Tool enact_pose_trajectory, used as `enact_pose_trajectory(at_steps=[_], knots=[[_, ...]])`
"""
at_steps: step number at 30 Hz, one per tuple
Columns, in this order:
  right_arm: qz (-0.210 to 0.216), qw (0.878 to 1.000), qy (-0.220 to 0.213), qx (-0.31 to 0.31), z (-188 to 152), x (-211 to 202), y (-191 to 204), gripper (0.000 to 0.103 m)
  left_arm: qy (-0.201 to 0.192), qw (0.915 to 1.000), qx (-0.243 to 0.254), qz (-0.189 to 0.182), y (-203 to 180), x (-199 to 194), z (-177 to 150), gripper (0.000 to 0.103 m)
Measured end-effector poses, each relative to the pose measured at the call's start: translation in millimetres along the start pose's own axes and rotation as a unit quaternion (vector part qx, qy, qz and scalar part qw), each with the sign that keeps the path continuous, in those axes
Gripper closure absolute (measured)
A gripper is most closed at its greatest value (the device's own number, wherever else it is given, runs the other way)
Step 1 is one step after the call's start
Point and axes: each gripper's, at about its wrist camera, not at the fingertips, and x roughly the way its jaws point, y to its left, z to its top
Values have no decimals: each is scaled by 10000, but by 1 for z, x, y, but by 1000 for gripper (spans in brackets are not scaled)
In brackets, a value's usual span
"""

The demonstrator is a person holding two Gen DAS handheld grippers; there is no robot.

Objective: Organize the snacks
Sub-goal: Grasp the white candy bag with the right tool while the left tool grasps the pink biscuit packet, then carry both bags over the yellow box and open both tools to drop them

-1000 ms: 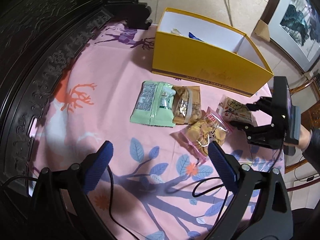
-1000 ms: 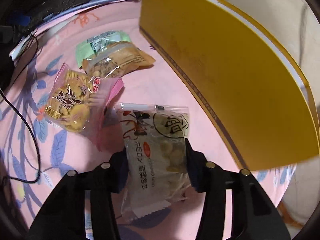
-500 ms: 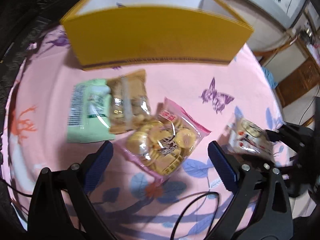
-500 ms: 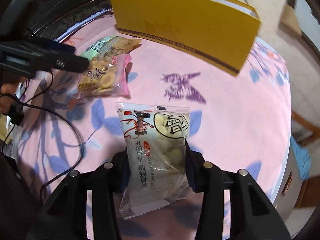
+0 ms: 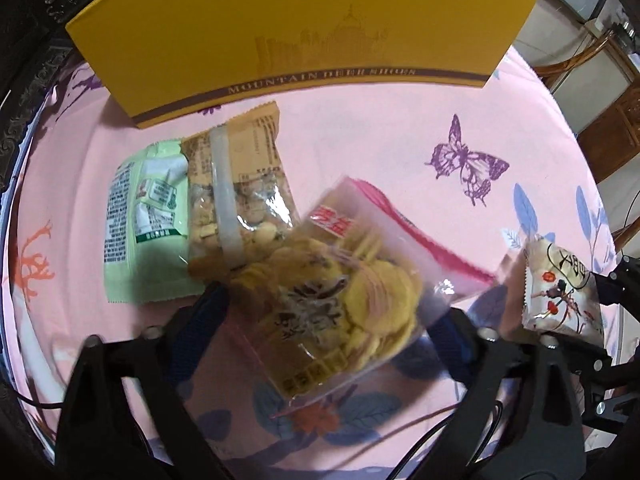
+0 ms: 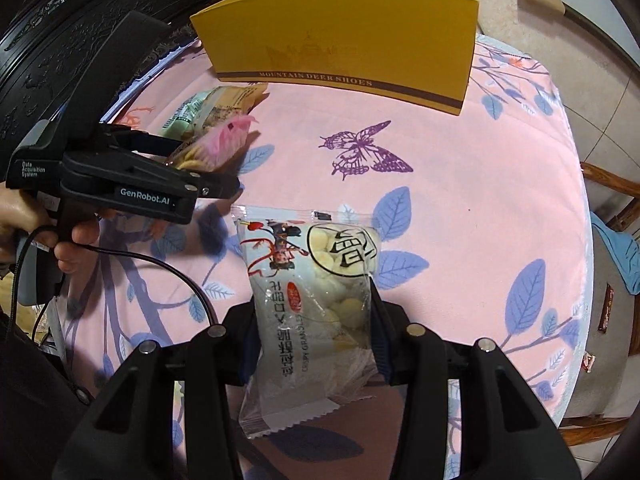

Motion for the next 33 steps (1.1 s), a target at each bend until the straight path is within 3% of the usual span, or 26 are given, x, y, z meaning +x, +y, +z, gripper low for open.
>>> enact_pose_trajectory(at_steps=[1, 8, 13, 26, 33], knots=[[-10, 10000, 6, -12, 0, 0, 0, 57, -54, 10000, 11, -22, 1, -2, 0, 30], [-18, 10000, -28, 37, 1, -2, 1, 57, -317, 9977, -258, -537, 21, -25, -8, 49], [-39, 9999, -128, -9, 6, -8, 4, 57, -510, 9955, -392, -696, 34, -49, -17, 51], [-41, 9990, -353, -252, 29, -24, 17, 57, -937, 9910, -786, -552, 67, -96, -17, 53], [-57, 9963, -766, -389, 63, -47, 19, 57, -1455, 9844, -840, -516, 80, -134, 9, 53]])
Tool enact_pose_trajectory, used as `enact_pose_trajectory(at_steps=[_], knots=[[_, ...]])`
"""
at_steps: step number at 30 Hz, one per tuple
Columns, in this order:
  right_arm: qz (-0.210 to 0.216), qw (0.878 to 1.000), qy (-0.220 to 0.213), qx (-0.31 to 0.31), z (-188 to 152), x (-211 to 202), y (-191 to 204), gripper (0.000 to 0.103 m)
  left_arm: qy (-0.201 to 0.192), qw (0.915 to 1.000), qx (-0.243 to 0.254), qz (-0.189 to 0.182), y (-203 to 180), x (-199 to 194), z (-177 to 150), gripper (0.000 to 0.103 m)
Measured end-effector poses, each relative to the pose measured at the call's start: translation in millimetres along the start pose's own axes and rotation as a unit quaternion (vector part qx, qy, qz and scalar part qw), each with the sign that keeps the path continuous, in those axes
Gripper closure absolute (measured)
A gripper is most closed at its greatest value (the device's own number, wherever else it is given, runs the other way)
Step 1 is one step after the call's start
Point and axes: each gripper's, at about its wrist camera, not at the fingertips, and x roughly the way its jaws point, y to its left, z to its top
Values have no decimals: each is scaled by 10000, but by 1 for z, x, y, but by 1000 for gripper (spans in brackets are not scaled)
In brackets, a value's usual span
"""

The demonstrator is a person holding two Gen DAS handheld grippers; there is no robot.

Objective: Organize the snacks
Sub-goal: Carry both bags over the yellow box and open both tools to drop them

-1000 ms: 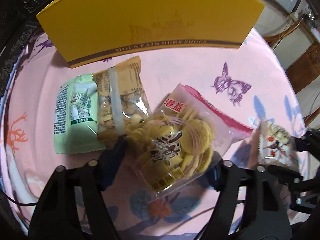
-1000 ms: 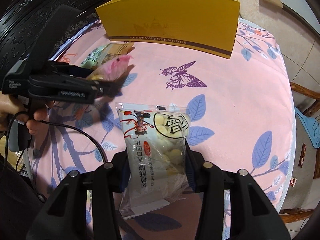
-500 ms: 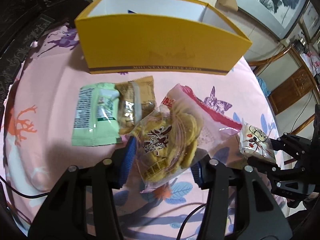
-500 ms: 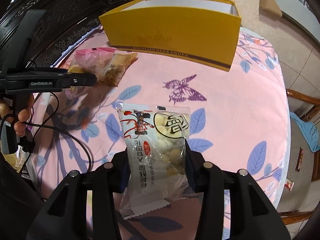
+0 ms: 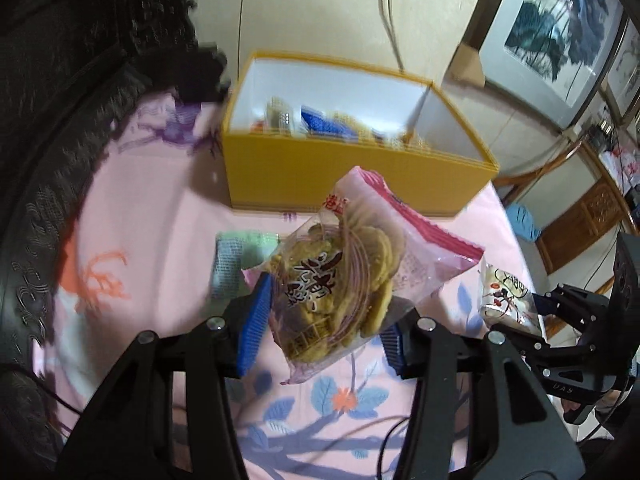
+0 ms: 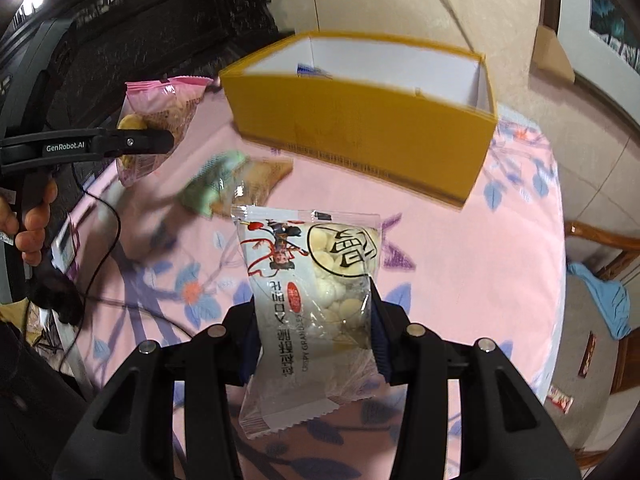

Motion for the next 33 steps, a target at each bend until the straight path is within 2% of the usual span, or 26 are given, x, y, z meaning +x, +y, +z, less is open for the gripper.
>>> enact_pose_trajectory(at_steps=[4, 12, 17, 23, 33], knots=[[-64, 9992, -390, -48, 33, -14, -8, 57, -458, 9989, 12, -82, 0, -17, 40, 53], [-284, 9916, -1257, 112, 117, -25, -40, 57, -1149, 9931, 89, -221, -10, -22, 124, 53], [-420, 9837, -1725, 275, 161, -29, -60, 57, -1385, 9897, 138, -325, -21, -17, 162, 53], [-514, 9785, -1952, 415, 193, -21, -79, 57, -1452, 9885, 30, -414, -28, 3, 190, 53], [-540, 9817, -1709, 642, 206, 19, -91, 57, -1070, 9937, -210, -275, -21, 55, 197, 53]])
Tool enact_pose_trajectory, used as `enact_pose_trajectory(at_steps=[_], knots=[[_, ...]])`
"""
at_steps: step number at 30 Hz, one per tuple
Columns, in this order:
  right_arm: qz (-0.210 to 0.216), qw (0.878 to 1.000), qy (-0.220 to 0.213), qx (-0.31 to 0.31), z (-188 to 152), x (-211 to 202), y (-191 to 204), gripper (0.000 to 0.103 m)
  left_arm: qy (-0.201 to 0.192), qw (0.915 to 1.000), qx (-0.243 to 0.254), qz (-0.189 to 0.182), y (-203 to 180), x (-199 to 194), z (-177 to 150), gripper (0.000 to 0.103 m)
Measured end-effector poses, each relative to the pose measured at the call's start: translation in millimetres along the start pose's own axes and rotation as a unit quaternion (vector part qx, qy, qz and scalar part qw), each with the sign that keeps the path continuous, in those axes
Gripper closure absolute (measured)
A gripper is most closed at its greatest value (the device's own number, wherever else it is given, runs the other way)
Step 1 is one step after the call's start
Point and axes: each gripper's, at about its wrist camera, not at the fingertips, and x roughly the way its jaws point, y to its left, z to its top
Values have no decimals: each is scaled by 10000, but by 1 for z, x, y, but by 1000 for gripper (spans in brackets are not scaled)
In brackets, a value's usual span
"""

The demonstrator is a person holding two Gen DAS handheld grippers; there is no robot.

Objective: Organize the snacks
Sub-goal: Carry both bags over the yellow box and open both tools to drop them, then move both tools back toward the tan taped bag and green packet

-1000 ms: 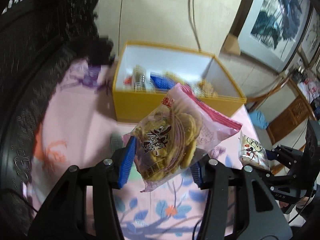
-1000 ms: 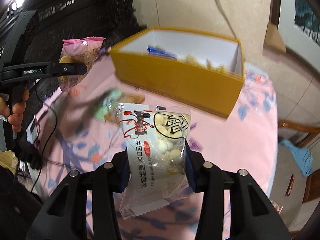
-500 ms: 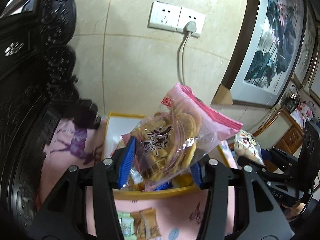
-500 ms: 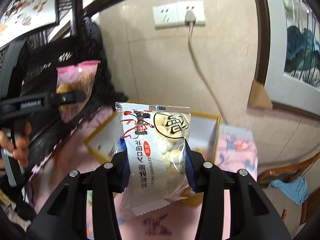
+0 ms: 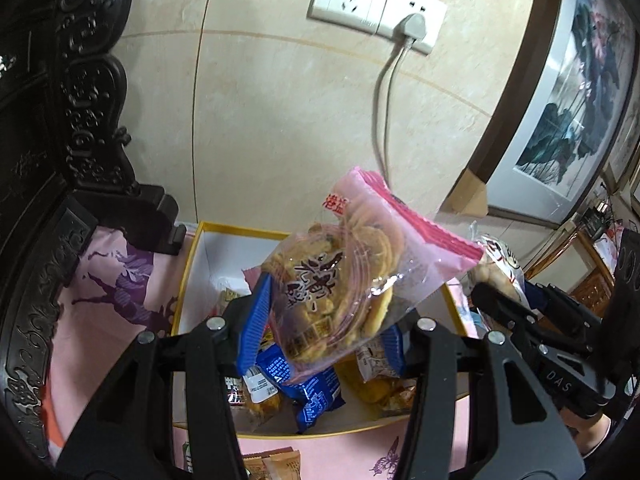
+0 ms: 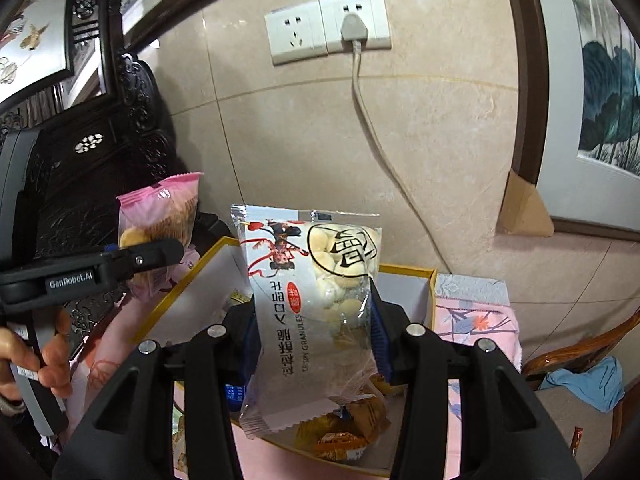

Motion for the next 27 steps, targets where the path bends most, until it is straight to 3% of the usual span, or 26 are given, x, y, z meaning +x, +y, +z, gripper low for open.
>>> enact_pose_trajectory(at_steps=[1, 3, 4, 5, 8, 19, 27], knots=[[27, 10000, 41, 40, 0, 4, -1, 56, 29, 10000, -19, 26, 0, 3, 0, 52], [64, 9997, 195, 154, -2, 11, -4, 51, 110, 9998, -101, 102, 3, 7, -1, 35], [-44, 9995, 244, 183, -2, 13, -3, 42, 127, 9996, -183, 195, 4, 7, 0, 16], [-138, 9995, 202, 187, -2, 12, -3, 30, 78, 9993, -245, 289, 6, 5, 1, 12], [-134, 9998, 1, 114, -2, 4, 2, 27, -168, 9993, -238, 217, 8, -8, 3, 12], [111, 9998, 39, 135, -8, -13, 16, 27, -197, 9990, -146, 362, 11, -39, -7, 9], [401, 9983, 278, 314, -49, -31, 48, 27, -158, 9966, -132, 798, 35, -76, -52, 5]])
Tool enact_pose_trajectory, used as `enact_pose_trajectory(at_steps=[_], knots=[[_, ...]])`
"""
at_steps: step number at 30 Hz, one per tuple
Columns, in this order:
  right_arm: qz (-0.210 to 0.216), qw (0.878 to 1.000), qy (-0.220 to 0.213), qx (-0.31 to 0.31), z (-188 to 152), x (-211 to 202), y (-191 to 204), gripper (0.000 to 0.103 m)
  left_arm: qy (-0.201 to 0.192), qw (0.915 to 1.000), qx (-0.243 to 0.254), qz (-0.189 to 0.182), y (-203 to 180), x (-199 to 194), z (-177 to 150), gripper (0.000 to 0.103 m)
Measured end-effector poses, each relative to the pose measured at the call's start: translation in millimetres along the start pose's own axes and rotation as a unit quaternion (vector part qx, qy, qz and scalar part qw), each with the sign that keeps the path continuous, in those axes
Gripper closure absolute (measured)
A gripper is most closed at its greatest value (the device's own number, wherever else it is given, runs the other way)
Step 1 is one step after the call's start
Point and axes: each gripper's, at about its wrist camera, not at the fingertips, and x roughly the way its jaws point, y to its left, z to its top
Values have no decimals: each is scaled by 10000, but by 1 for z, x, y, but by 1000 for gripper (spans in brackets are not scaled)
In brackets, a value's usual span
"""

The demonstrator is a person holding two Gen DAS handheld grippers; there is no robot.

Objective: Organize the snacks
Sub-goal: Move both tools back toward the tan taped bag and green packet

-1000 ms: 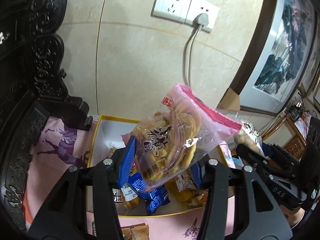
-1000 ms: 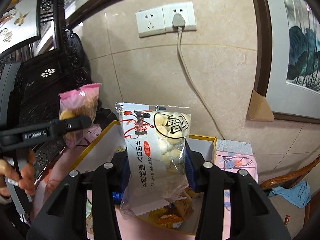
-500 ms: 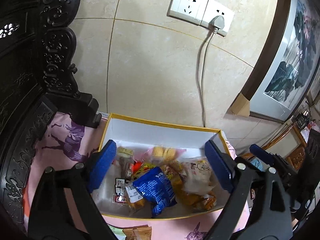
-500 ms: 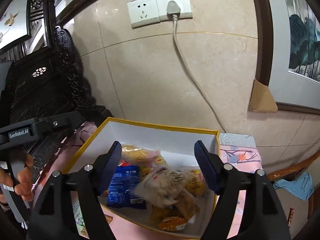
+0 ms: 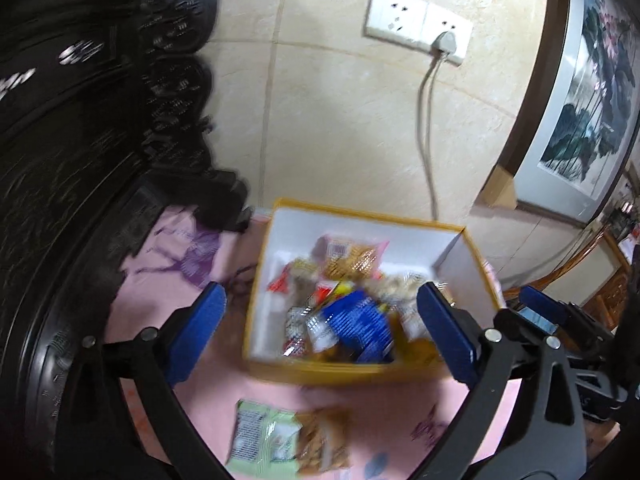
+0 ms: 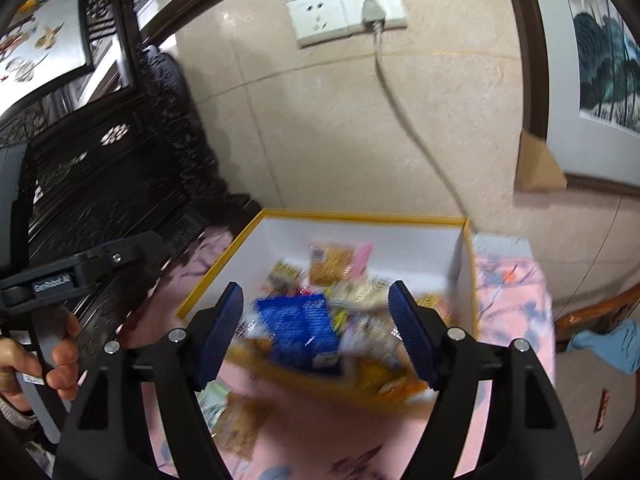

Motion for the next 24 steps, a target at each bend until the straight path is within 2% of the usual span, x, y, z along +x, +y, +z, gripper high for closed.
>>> enact_pose_trajectory(at_steps=[4, 7, 11, 19, 23, 24], knots=[[126, 9986, 484, 176, -39, 14, 22, 27, 297, 9988, -302, 228, 32, -12, -34, 5], [176, 9954, 832, 434, -69, 28, 35, 27, 481, 9959, -705, 295, 58, -24, -58, 5], [52, 9894, 1251, 742, -100, 48, 46, 27, 660, 9927, -914, 431, 79, -38, -87, 5], [-314, 9778, 1814, 1000, -128, 76, 58, 27, 971, 9887, -1031, 497, 99, -63, -136, 5], [-499, 9756, 1878, 1026, -128, 91, 68, 25, 1058, 9870, -1120, 461, 103, -74, -151, 5], [-548, 9750, 1895, 1018, -128, 96, 70, 22, 1059, 9868, -1137, 451, 103, -76, -152, 5]])
